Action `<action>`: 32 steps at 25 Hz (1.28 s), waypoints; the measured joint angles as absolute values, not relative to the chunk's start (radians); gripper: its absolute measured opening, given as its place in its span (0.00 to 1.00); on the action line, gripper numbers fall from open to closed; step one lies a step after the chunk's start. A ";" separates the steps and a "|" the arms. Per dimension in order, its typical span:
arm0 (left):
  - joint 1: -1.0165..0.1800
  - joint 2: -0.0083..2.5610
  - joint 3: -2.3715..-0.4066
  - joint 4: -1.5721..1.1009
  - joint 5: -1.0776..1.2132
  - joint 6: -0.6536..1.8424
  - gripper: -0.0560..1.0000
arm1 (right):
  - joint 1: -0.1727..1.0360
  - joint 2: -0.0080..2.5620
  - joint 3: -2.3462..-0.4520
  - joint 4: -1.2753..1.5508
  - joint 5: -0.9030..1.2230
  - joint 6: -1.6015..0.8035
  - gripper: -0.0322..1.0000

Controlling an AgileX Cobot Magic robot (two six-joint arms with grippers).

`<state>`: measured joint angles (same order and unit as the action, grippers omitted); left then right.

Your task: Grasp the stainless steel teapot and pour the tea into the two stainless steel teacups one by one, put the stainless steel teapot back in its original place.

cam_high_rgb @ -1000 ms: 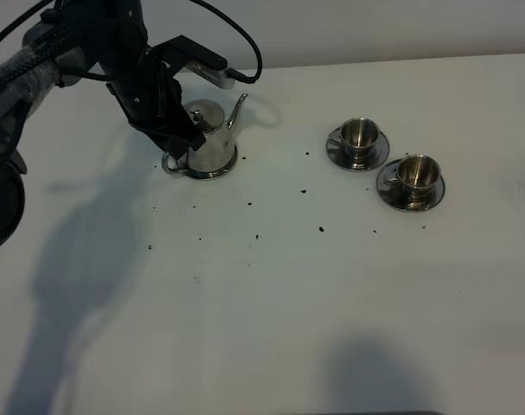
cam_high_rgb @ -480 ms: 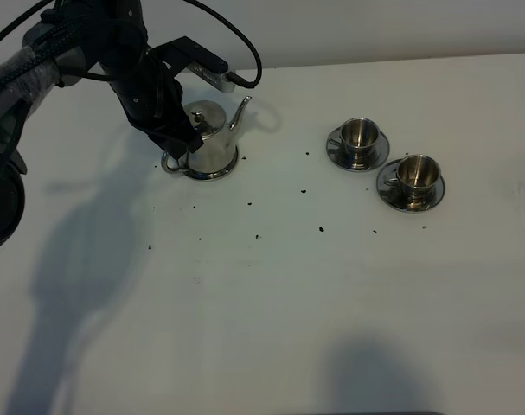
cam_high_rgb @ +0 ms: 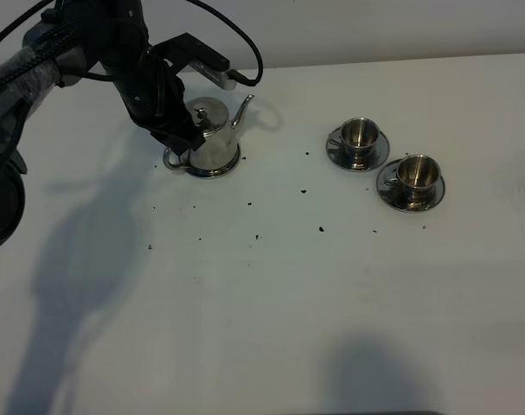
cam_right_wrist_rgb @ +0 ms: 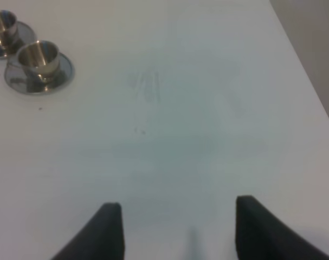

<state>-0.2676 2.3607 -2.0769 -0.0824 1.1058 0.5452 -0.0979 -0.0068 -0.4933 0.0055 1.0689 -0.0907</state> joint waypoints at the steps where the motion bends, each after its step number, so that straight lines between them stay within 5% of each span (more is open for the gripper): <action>1: -0.268 2.357 -2.077 -0.086 1.106 0.545 0.29 | -0.098 -0.007 -0.493 0.005 1.069 -0.091 0.47; 32: -0.344 2.287 -2.077 -0.359 0.937 0.838 0.28 | -0.098 -0.007 -0.493 0.005 1.069 -0.091 0.47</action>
<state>-0.3437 2.2867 -2.0769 -0.3592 0.9366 0.8378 -0.0979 -0.0068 -0.4933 0.0055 1.0689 -0.0907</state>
